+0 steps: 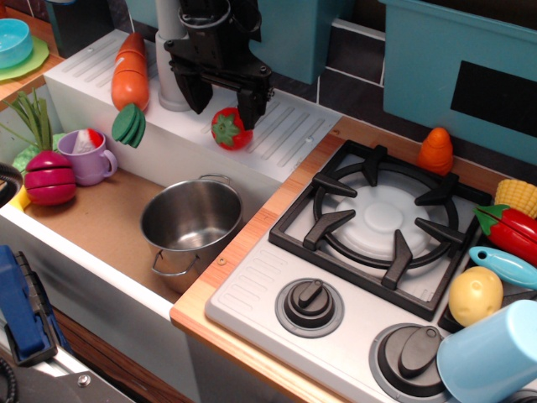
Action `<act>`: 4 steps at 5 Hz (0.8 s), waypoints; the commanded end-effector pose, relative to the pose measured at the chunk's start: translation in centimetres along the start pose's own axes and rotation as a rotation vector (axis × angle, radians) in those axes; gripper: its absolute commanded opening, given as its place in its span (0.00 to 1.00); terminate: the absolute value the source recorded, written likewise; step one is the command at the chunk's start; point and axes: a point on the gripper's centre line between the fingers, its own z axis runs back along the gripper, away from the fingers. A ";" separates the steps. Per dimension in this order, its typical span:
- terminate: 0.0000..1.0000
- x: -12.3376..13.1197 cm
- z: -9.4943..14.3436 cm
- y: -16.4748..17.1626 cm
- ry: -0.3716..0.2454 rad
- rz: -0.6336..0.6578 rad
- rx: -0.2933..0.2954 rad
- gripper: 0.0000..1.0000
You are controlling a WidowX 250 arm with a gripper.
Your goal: Put strawberry in pot
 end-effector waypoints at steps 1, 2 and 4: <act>0.00 0.7 -0.2 0.8 -0.043 -0.001 0.011 1.00; 0.00 0.7 -0.9 0.9 -0.058 0.003 0.015 1.00; 0.00 0.4 -2.4 0.8 -0.129 0.024 0.029 1.00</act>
